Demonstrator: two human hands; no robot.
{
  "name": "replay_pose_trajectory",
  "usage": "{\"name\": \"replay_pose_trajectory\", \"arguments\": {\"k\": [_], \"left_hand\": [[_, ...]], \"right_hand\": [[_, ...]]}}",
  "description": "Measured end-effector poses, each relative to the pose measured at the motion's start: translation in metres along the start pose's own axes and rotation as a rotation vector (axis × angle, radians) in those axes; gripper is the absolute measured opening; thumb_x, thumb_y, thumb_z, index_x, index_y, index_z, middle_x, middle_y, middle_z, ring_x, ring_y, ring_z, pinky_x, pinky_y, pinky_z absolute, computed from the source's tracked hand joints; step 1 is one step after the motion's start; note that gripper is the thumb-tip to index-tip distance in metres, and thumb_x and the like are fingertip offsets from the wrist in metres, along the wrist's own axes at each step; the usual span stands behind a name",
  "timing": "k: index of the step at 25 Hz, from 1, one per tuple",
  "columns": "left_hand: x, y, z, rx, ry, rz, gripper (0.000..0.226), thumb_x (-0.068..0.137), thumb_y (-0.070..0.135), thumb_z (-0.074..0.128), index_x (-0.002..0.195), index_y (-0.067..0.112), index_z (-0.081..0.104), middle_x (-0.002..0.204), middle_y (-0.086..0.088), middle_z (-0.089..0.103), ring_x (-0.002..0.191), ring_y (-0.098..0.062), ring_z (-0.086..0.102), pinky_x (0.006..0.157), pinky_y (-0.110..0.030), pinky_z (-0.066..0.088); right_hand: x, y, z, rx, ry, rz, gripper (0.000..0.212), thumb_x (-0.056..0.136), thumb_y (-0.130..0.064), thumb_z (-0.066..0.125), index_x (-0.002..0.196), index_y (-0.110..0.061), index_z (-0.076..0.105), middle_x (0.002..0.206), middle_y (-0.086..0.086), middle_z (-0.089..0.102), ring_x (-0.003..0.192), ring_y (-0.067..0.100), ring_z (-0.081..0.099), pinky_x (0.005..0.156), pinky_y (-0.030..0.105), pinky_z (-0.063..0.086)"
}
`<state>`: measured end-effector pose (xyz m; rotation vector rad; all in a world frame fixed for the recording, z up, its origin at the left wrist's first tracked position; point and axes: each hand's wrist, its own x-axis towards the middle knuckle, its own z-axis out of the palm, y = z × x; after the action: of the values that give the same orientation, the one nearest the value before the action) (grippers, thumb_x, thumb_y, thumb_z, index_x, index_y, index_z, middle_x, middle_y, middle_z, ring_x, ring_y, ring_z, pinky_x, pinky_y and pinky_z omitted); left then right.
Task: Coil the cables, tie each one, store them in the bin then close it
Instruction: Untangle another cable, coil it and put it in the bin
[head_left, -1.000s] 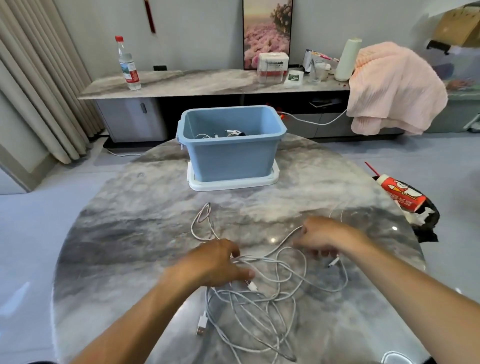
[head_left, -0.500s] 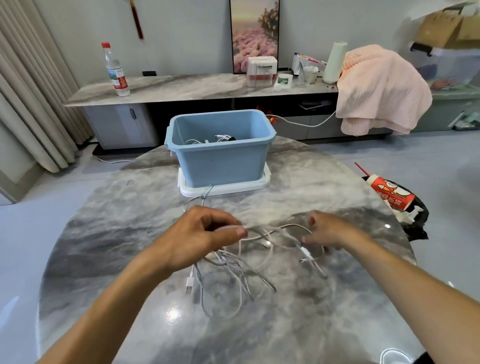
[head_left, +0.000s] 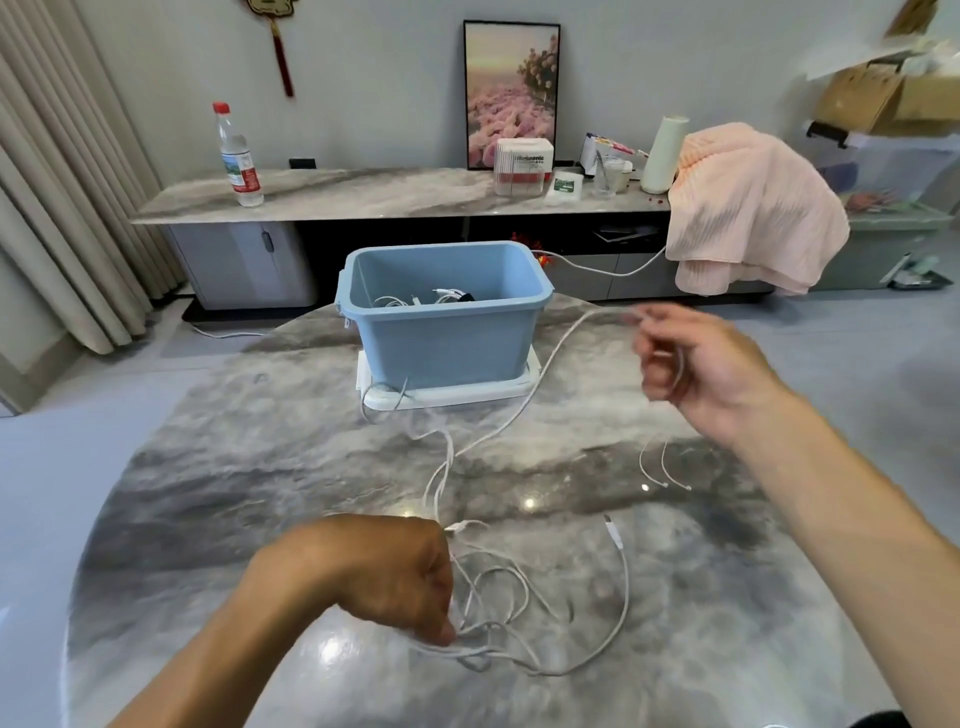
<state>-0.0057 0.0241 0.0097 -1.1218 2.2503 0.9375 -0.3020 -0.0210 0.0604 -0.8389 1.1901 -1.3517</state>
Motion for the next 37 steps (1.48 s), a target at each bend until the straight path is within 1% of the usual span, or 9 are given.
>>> {"name": "replay_pose_trajectory", "arguments": {"k": [5, 9, 12, 15, 20, 24, 27, 32, 37], "left_hand": [[-0.005, 0.001, -0.004, -0.083, 0.294, 0.043, 0.011, 0.081, 0.030, 0.073, 0.083, 0.020, 0.073, 0.068, 0.016, 0.068, 0.062, 0.001, 0.061, 0.064, -0.024, 0.049], [-0.003, 0.028, -0.018, -1.205, 0.645, 0.261, 0.055, 0.086, 0.056, 0.052, 0.103, 0.008, 0.072, 0.095, -0.009, 0.076, 0.083, -0.020, 0.070, 0.078, -0.036, 0.054], [-0.001, 0.038, -0.019, -1.567, 0.726, 0.227, 0.040, 0.099, 0.036, 0.047, 0.095, 0.004, 0.070, 0.081, -0.013, 0.071, 0.062, -0.021, 0.065, 0.063, -0.031, 0.050], [-0.006, 0.029, -0.018, -1.392, 0.946, 0.102, 0.032, 0.103, 0.016, 0.043, 0.079, 0.009, 0.064, 0.053, -0.001, 0.045, 0.046, -0.014, 0.039, 0.053, -0.023, 0.041], [-0.018, 0.033, -0.026, -1.232, 0.840, 0.281, 0.046, 0.100, 0.044, 0.041, 0.071, 0.013, 0.058, 0.050, 0.006, 0.023, 0.042, -0.007, 0.015, 0.038, -0.017, 0.018], [-0.034, 0.045, -0.031, -1.189, 0.882, 0.543, 0.055, 0.098, 0.047, 0.044, 0.057, 0.015, 0.063, 0.046, 0.006, 0.020, 0.043, -0.010, 0.012, 0.041, -0.021, 0.013], [-0.058, 0.026, -0.047, -1.444, 0.997, 0.737, 0.053, 0.096, 0.042, 0.038, 0.056, 0.016, 0.062, 0.043, 0.010, 0.016, 0.045, -0.012, 0.005, 0.039, -0.021, 0.009], [-0.054, -0.001, -0.050, -1.482, 1.108, 0.529, 0.050, 0.098, 0.042, 0.040, 0.058, 0.015, 0.056, 0.045, 0.008, 0.017, 0.039, -0.006, 0.010, 0.037, -0.021, 0.008], [-0.040, 0.008, -0.043, -1.333, 1.107, 0.365, 0.041, 0.085, 0.043, 0.054, 0.065, 0.008, 0.061, 0.047, 0.007, 0.019, 0.040, -0.006, 0.012, 0.040, -0.019, 0.008]], "right_hand": [[-0.026, -0.022, 0.021, 0.217, -0.014, -0.026, 0.021, 0.096, -0.009, 0.041, 0.093, -0.014, 0.061, 0.058, -0.002, 0.046, 0.035, 0.005, 0.024, 0.034, 0.014, 0.013], [-0.071, 0.020, 0.080, -0.140, -0.204, -0.014, 0.019, 0.095, -0.003, 0.044, 0.103, -0.016, 0.056, 0.061, 0.008, 0.059, 0.042, 0.016, 0.042, 0.039, 0.021, 0.030], [-0.109, 0.064, 0.112, -0.654, -0.507, -0.109, 0.028, 0.096, -0.009, 0.045, 0.115, -0.029, 0.048, 0.075, -0.001, 0.068, 0.058, 0.012, 0.056, 0.054, 0.031, 0.046], [-0.101, 0.061, 0.105, -0.811, -0.703, -0.120, 0.024, 0.095, -0.014, 0.059, 0.117, -0.023, 0.063, 0.083, -0.001, 0.070, 0.073, 0.007, 0.059, 0.072, 0.023, 0.048], [-0.043, 0.050, 0.067, -0.629, -0.301, -0.311, 0.045, 0.083, -0.002, 0.073, 0.112, -0.036, 0.064, 0.114, -0.010, 0.066, 0.072, 0.014, 0.063, 0.068, 0.026, 0.052], [-0.034, 0.105, 0.070, -1.066, -0.488, -0.371, 0.026, 0.094, -0.014, 0.063, 0.081, -0.037, 0.063, 0.077, -0.017, 0.063, 0.071, 0.007, 0.062, 0.066, 0.021, 0.043], [-0.015, 0.107, 0.046, -1.157, -0.336, -0.173, 0.025, 0.091, -0.006, 0.059, 0.108, -0.021, 0.071, 0.087, -0.006, 0.065, 0.070, 0.006, 0.064, 0.061, 0.023, 0.047], [-0.015, 0.025, 0.013, -0.520, -0.274, 0.103, 0.064, 0.074, 0.010, 0.038, 0.115, -0.025, 0.072, 0.071, 0.020, 0.065, 0.039, 0.015, 0.033, 0.038, 0.018, 0.025], [-0.028, 0.026, 0.023, -1.085, -0.470, 0.217, 0.039, 0.079, 0.002, 0.059, 0.102, -0.024, 0.076, 0.068, 0.007, 0.063, 0.052, 0.016, 0.050, 0.051, 0.026, 0.038]]}}
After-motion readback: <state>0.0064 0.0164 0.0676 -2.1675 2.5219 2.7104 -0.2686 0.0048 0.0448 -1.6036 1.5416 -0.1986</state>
